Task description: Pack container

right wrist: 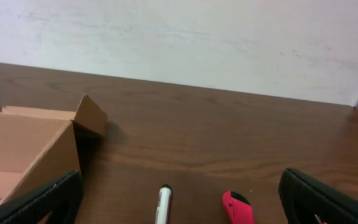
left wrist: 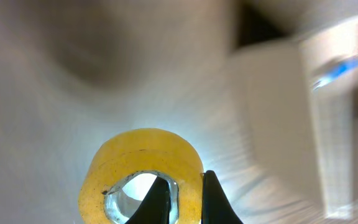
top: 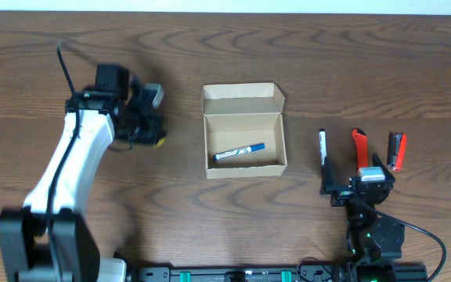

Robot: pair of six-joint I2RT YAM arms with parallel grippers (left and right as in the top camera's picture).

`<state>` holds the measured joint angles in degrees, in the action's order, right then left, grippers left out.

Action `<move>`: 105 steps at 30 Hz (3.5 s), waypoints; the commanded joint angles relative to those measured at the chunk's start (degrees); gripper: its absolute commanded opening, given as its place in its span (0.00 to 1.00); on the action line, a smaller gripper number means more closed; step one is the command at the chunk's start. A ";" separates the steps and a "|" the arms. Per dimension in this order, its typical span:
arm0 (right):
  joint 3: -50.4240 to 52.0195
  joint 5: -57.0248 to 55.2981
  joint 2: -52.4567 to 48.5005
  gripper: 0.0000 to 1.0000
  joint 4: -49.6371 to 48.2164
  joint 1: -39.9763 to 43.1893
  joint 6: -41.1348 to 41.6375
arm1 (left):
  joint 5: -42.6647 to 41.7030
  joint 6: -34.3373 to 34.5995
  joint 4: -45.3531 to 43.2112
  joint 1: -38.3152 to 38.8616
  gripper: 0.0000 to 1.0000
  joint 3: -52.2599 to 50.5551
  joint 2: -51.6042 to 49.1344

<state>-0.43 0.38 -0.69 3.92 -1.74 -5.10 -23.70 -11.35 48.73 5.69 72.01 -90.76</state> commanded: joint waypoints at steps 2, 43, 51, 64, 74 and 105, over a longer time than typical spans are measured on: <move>0.11 -0.39 0.31 0.99 0.20 -0.59 -0.76 | 5.90 -7.61 1.77 8.00 0.06 9.22 4.35; 0.11 -0.39 0.31 0.99 0.26 -0.57 -0.76 | 13.53 -37.22 1.60 33.92 0.35 13.42 -25.42; 0.11 -0.39 0.31 0.99 0.28 -0.57 -0.76 | 13.57 -36.11 2.43 33.92 0.52 13.68 -24.48; 0.11 -0.09 0.15 0.99 0.35 -0.55 -0.72 | 25.81 -20.26 12.92 28.13 0.72 33.46 -12.61; -3.54 -0.61 -0.11 0.99 0.11 0.50 14.08 | 16.50 0.13 22.32 2.23 0.95 36.41 -6.40; -64.43 1.18 -47.36 0.99 50.66 1.44 9.29 | 6.29 -0.87 1.73 -14.97 0.95 4.59 -3.17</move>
<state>-59.27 0.86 -40.75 50.81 -0.82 4.75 -16.82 -12.01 51.40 -9.85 78.39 -96.44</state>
